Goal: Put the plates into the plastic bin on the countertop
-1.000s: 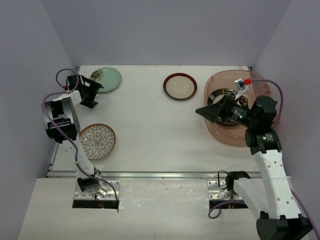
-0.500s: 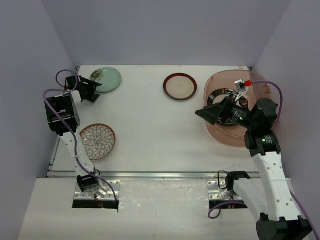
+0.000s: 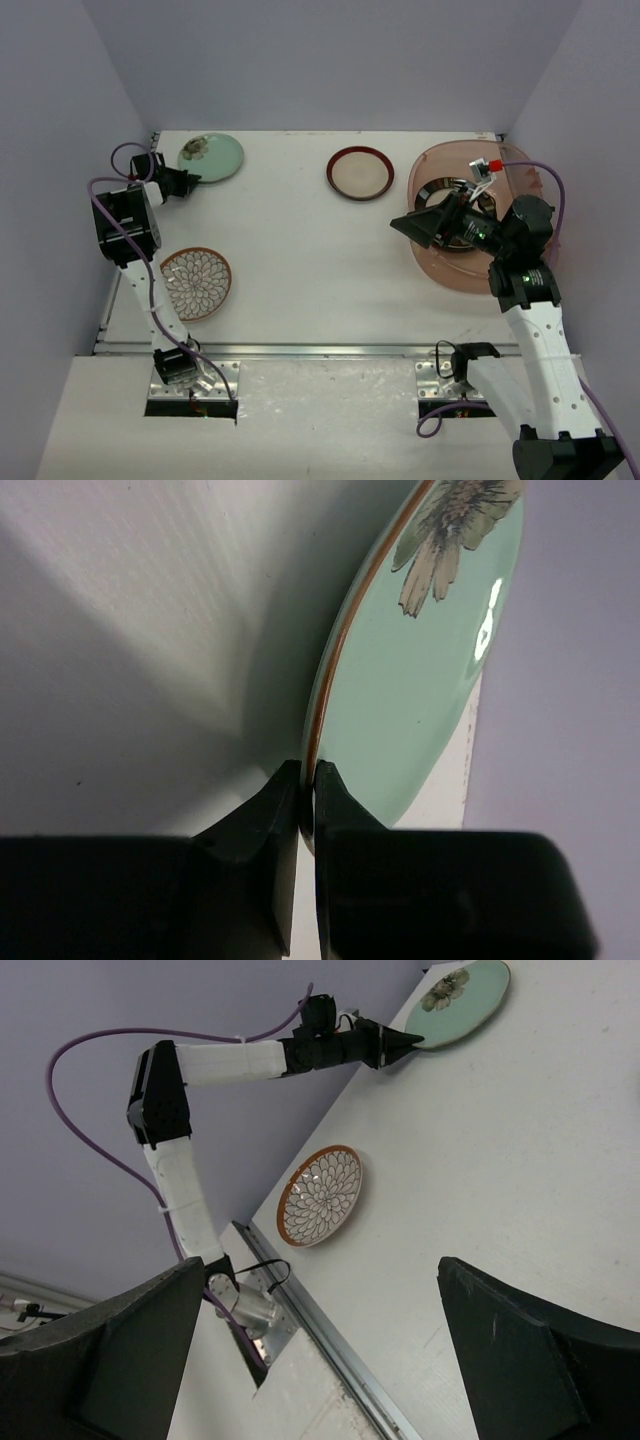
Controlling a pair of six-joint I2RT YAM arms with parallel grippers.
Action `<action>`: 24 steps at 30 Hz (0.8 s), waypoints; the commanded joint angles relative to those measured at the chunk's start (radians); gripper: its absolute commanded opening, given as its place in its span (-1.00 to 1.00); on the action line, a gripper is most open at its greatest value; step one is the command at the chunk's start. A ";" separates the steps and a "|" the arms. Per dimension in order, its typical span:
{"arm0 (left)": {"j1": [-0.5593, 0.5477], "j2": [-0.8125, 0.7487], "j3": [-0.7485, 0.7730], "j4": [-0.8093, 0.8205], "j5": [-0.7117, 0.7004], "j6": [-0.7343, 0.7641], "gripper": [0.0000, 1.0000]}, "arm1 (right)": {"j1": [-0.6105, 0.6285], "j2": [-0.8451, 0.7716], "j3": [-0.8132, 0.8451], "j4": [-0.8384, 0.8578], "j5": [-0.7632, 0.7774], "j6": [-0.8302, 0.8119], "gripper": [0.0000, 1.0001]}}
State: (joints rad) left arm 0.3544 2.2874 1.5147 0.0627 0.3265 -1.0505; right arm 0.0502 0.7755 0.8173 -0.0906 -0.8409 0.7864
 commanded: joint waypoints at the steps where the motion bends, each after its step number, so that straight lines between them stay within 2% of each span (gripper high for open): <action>1: 0.000 -0.158 -0.170 0.213 0.056 -0.074 -1.00 | 0.007 0.009 0.017 0.040 0.011 -0.007 0.98; 4: -0.012 -0.235 -0.225 0.293 0.157 -0.111 -1.00 | 0.007 0.024 0.023 0.061 -0.002 0.005 0.98; 10: -0.023 -0.438 -0.446 0.698 0.263 -0.269 -1.00 | 0.007 0.058 0.017 0.084 -0.006 0.014 0.98; 13: -0.031 -0.490 -0.470 0.736 0.324 -0.290 -1.00 | 0.007 0.102 0.037 0.057 -0.006 -0.009 0.98; 17: -0.070 -0.597 -0.521 0.727 0.380 -0.293 -1.00 | 0.007 0.187 0.121 -0.012 0.003 -0.036 0.98; 19: -0.129 -0.684 -0.561 0.688 0.413 -0.274 -1.00 | 0.008 0.264 0.184 -0.025 -0.001 -0.029 0.97; 24: -0.324 -0.864 -0.592 0.453 0.388 -0.128 -1.00 | 0.015 0.415 0.301 -0.079 -0.068 -0.024 0.98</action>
State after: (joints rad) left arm 0.1850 1.5828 0.9133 0.5091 0.6207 -1.2604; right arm 0.0547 1.1228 1.0352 -0.1591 -0.8547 0.7751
